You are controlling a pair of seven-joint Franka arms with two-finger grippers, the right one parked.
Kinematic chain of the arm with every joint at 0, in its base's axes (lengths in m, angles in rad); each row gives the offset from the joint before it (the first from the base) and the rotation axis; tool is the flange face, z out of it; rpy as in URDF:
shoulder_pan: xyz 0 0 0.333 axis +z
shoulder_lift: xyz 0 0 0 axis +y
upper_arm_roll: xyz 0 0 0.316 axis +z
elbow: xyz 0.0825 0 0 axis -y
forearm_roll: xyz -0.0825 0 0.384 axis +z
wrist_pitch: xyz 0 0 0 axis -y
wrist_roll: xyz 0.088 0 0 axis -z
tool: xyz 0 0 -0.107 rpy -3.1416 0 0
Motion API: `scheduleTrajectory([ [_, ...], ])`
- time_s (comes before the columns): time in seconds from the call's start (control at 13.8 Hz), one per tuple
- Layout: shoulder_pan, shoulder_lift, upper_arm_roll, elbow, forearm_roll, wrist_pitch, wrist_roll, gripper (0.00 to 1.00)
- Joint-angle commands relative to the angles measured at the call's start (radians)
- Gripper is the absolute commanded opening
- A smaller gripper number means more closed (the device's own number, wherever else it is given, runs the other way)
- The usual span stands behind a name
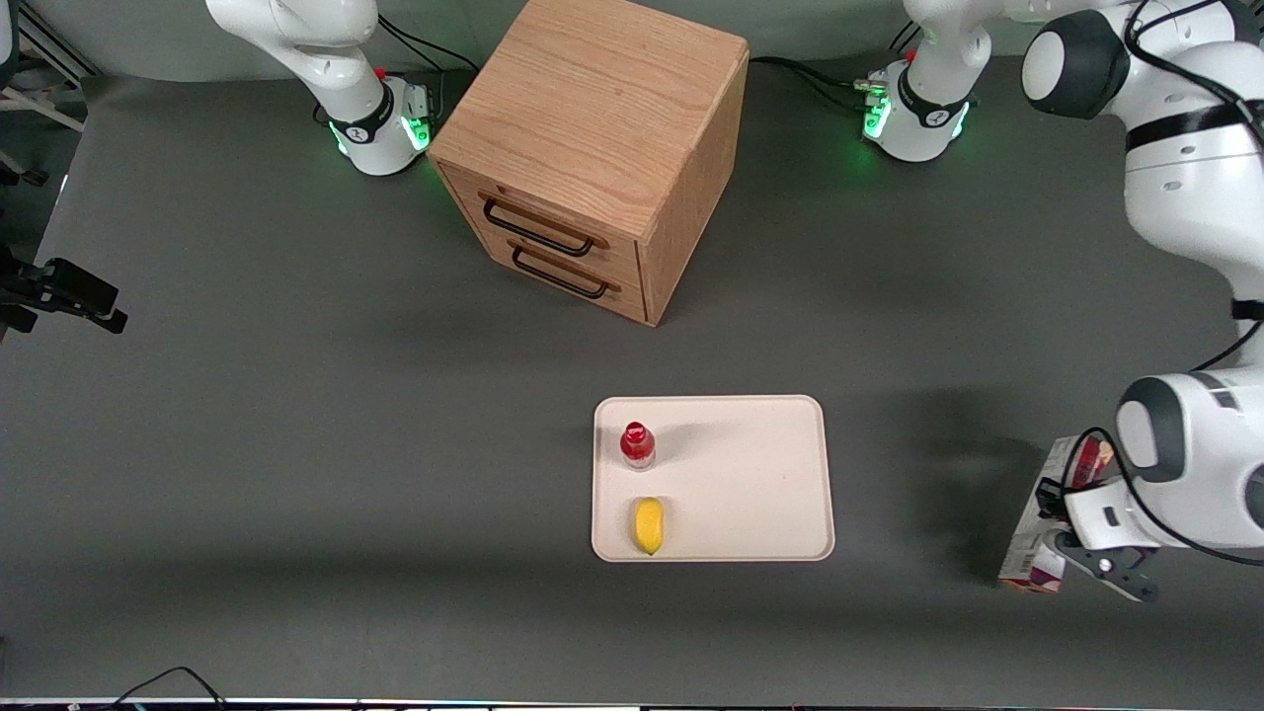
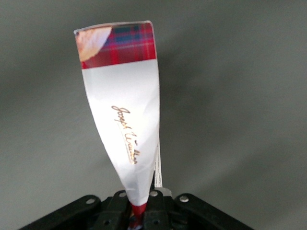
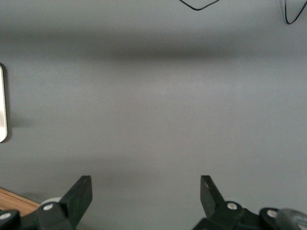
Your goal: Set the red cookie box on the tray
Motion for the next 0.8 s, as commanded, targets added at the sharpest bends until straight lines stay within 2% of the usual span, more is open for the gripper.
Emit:
scheduleTrajectory([
  [0.0, -0.005, -0.078, -0.008, 0.141, -0.003, -0.24, -0.149, 0.0],
  [0.14, -0.011, -0.166, -0.028, 0.172, 0.0, -0.36, -0.299, 0.0],
  [0.36, -0.012, -0.283, -0.161, 0.164, 0.015, -0.463, -0.607, 0.0],
  [0.72, -0.021, -0.317, -0.479, 0.092, 0.192, -0.457, -1.021, 0.0],
])
